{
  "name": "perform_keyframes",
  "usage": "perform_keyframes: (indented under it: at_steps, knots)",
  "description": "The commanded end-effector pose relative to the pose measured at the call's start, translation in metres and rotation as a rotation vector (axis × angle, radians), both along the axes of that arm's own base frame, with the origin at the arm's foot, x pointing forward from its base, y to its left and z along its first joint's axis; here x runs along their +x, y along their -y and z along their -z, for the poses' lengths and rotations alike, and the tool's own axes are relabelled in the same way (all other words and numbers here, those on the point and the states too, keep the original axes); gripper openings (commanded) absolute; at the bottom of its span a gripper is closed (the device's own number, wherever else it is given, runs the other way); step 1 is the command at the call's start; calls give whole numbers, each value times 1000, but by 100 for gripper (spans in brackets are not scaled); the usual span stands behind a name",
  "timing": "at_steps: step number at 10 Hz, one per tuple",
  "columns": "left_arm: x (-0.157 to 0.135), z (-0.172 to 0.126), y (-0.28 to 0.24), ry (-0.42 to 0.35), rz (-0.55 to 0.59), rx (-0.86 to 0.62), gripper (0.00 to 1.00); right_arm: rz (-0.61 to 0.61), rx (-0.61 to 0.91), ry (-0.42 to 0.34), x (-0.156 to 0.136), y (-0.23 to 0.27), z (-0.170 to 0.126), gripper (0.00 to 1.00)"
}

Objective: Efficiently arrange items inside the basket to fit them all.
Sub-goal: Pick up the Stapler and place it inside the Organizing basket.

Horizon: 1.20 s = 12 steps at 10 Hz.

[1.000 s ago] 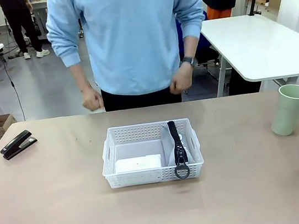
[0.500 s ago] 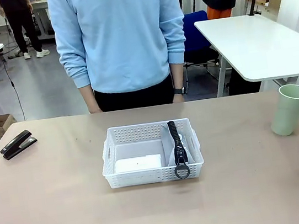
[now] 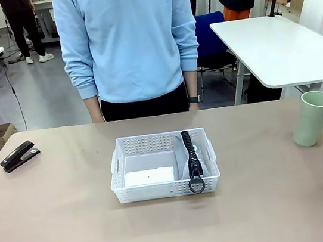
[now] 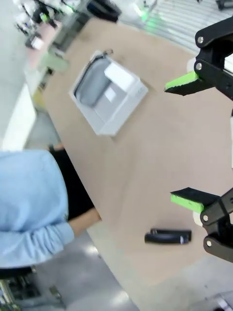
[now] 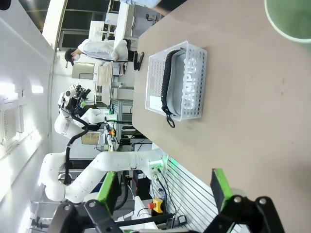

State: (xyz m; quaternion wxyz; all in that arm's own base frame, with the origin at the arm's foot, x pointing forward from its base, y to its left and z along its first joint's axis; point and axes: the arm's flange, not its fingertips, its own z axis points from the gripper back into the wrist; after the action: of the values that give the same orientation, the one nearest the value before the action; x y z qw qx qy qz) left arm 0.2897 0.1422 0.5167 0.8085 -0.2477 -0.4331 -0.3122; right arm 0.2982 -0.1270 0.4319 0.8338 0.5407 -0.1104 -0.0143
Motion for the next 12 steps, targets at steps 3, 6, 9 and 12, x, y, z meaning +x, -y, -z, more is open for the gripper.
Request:
perform_keyframes:
  at_steps: [3, 6, 9, 12]
  knots:
    - [61, 21, 67, -149, -86, 372, 100, 2, 22, 24, 1, 0, -2, 100]
    - [116, 36, 67, -293, -191, 606, 100, 2, 22, 24, 1, 0, -2, 100]
    - [165, 61, 59, -394, -267, 548, 100, 2, 22, 24, 1, 0, -2, 100]
    - [146, 72, 56, -369, -248, 633, 100, 2, 22, 24, 1, 0, -2, 100]
